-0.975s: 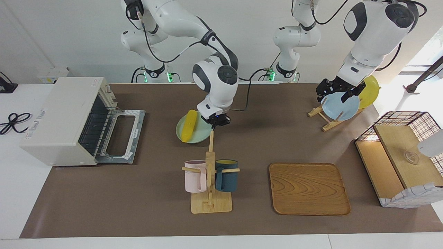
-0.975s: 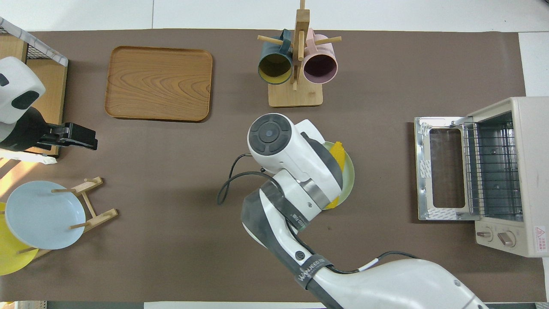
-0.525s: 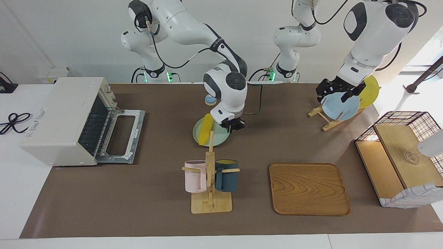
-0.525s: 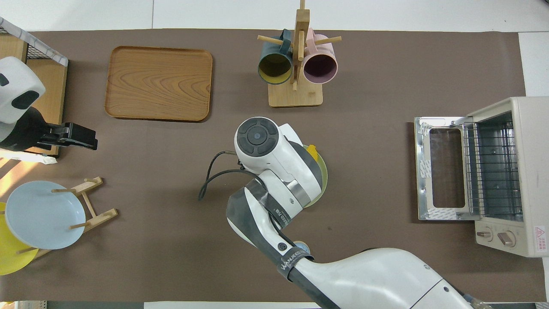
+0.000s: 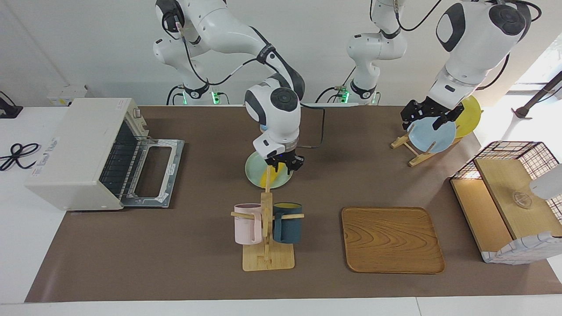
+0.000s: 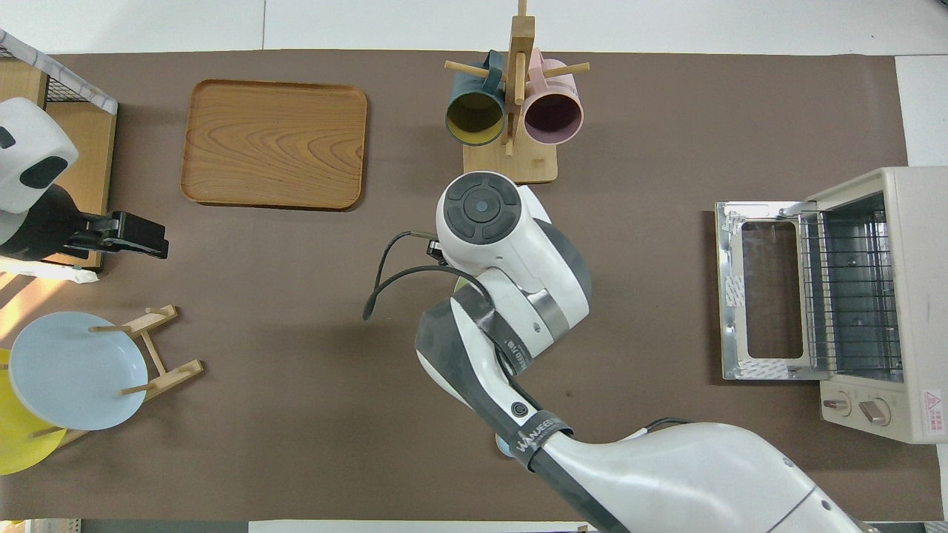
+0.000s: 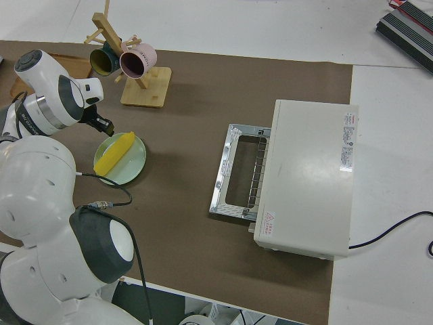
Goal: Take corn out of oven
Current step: 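Pull the green plate with corn out of the oven, then reach the left gripper to the corn while the right gripper withdraws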
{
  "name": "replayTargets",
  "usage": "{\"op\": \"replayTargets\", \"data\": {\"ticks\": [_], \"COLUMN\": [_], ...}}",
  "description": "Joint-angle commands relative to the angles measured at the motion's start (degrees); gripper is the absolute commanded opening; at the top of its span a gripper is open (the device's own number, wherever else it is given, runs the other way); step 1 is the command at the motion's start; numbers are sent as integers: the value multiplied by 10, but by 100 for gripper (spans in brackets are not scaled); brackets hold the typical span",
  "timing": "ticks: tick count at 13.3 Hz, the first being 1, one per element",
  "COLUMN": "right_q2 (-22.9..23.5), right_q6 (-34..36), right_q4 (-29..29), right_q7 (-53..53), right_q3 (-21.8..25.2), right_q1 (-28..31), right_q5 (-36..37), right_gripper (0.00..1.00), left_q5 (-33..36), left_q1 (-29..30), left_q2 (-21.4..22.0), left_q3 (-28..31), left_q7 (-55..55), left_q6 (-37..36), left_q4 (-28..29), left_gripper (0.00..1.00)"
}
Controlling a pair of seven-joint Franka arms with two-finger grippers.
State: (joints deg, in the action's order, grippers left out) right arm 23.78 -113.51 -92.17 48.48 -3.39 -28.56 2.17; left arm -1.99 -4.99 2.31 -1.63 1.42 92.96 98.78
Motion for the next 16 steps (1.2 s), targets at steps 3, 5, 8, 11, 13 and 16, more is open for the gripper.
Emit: {"op": "replayTargets", "data": {"ticks": [3,5,8,11,13,16], "right_q2": [-107,-127,-147,-147,-147,-147], "right_q6": [-26,-106,-234,-251,-247,-216], "right_q4": [-168,-254,-359,-376,-375,-369], "right_q7": [-135,-207,-266,-304,-311,-309], "right_q3": [-6,-6,-6,-5,-4,-3], "right_q1": [124,202,265,298,301,307], "right_q5": [50,51,51,51,52,113], "right_gripper": [0,0,0,0,0,0], "left_q5": [3,-25,-54,-87,-90,-97], "left_q1": [-33,-69,-132,-205,-256,-316], "left_q2": [14,12,9,-20,-68,-120], "left_q3": [-10,-10,-10,-10,-10,-10], "left_q7": [2,3,2,21,64,81], "left_q6": [5,14,61,125,186,245], "left_q4": [16,20,47,66,64,65], "left_gripper": [100,100,100,100,100,100]}}
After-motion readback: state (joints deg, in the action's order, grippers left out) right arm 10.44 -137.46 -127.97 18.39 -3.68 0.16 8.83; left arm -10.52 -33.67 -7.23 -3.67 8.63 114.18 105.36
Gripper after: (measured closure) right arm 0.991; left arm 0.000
